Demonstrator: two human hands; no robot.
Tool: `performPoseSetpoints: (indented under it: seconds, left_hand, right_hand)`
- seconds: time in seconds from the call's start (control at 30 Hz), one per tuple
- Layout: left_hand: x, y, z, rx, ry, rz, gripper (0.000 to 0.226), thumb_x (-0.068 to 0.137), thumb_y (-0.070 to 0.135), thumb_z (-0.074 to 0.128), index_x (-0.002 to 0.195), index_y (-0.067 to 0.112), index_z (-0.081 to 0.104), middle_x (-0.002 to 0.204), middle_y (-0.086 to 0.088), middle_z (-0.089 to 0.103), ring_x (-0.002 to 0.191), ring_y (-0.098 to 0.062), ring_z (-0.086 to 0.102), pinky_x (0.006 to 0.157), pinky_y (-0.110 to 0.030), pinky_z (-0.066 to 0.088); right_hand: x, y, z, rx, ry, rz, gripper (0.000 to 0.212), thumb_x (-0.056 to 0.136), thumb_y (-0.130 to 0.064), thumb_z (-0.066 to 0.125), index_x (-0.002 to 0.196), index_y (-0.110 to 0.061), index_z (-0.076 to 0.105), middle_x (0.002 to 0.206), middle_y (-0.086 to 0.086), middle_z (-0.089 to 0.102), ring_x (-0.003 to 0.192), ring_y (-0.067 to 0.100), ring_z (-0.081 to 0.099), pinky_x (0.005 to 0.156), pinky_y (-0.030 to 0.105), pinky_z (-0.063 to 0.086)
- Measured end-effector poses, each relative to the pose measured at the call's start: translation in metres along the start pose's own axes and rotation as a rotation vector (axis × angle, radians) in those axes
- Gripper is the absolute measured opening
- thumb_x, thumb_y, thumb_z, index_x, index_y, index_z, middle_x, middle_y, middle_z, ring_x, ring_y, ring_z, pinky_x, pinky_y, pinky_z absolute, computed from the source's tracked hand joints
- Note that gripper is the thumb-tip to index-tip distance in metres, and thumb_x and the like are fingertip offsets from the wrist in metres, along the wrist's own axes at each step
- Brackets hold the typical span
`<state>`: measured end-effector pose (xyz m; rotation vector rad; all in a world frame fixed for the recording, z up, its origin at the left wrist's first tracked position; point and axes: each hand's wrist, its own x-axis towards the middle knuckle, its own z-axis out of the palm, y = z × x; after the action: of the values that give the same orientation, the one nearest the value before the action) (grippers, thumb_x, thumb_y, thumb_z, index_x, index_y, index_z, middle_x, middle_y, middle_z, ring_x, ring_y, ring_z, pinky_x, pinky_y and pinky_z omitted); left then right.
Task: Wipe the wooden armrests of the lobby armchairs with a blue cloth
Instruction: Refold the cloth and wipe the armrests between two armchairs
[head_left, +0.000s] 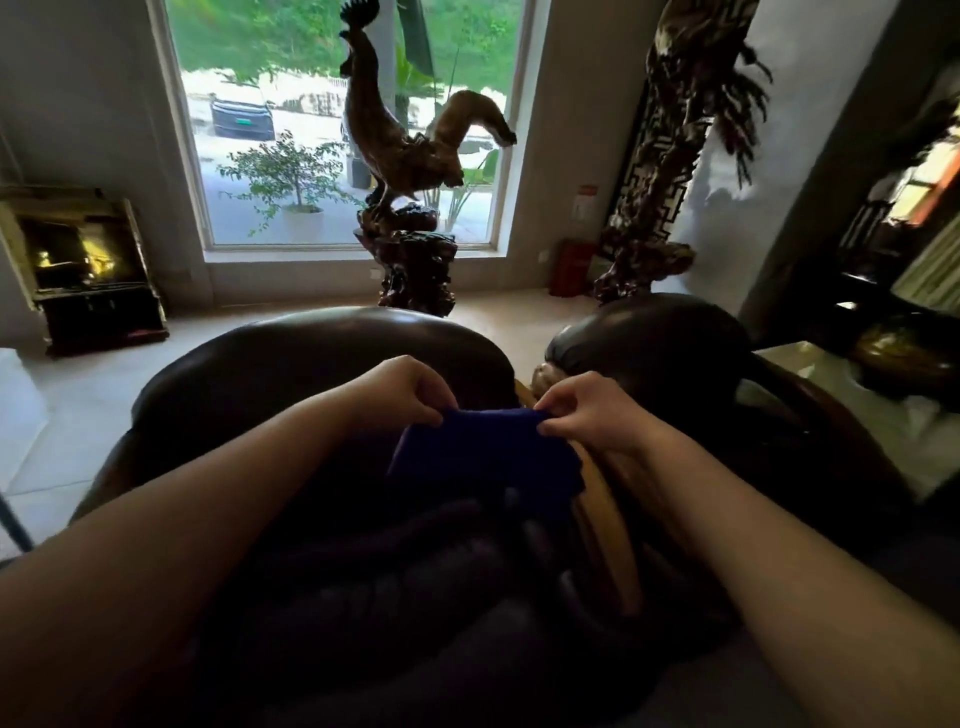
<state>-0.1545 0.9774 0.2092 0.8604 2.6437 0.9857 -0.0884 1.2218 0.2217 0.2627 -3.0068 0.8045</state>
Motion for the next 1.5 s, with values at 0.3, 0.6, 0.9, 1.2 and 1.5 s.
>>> performPoseSetpoints:
  seconds: [0.3, 0.6, 0.9, 1.2, 1.5]
  left_hand:
    - [0.094, 0.091, 0.074, 0.000, -0.046, 0.054, 0.023, 0.072, 0.002, 0.067, 0.088, 0.018, 0.073, 0.076, 0.009, 0.069, 0.061, 0.009, 0.059, 0.067, -0.006, 0.045]
    - [0.229, 0.107, 0.144, -0.019, 0.052, 0.028, 0.026, 0.071, 0.002, 0.065, 0.091, 0.016, 0.073, 0.089, -0.002, 0.073, 0.080, -0.009, 0.064, 0.079, -0.021, 0.047]
    - [0.303, 0.074, 0.255, -0.060, -0.019, -0.142, 0.025, 0.071, 0.001, 0.065, 0.090, 0.014, 0.073, 0.092, -0.004, 0.073, 0.080, -0.009, 0.064, 0.077, -0.020, 0.050]
    - [0.356, 0.040, 0.357, -0.188, 0.042, -0.458, 0.036, 0.075, 0.006, 0.066, 0.070, 0.041, 0.066, 0.073, 0.019, 0.064, 0.074, 0.007, 0.063, 0.062, -0.010, 0.047]
    - [0.421, -0.037, 0.439, -0.278, 0.002, -0.639, 0.021, 0.079, 0.008, 0.064, 0.091, 0.024, 0.070, 0.088, 0.011, 0.066, 0.086, -0.004, 0.063, 0.064, -0.014, 0.049]
  right_hand:
    - [-0.027, 0.123, -0.076, 0.066, 0.027, 0.044, 0.019, 0.077, -0.012, 0.069, 0.096, -0.016, 0.070, 0.078, -0.012, 0.065, 0.073, 0.001, 0.062, 0.054, 0.002, 0.043]
    - [0.033, 0.255, -0.106, 0.064, 0.063, 0.126, 0.019, 0.076, -0.011, 0.070, 0.094, -0.015, 0.070, 0.083, 0.002, 0.070, 0.073, 0.010, 0.064, 0.064, 0.021, 0.051]
    - [0.068, 0.389, -0.059, 0.148, -0.144, 0.184, 0.017, 0.078, -0.014, 0.069, 0.091, -0.025, 0.068, 0.081, -0.013, 0.064, 0.081, 0.003, 0.062, 0.070, 0.020, 0.050]
    - [0.120, 0.505, -0.015, 0.176, -0.362, 0.124, 0.024, 0.077, -0.021, 0.069, 0.077, -0.042, 0.058, 0.074, -0.018, 0.064, 0.070, -0.015, 0.060, 0.052, 0.007, 0.045]
    - [0.194, 0.600, 0.078, 0.142, -0.548, 0.180, 0.016, 0.078, -0.019, 0.069, 0.087, -0.032, 0.063, 0.082, -0.011, 0.062, 0.076, 0.001, 0.061, 0.054, 0.014, 0.045]
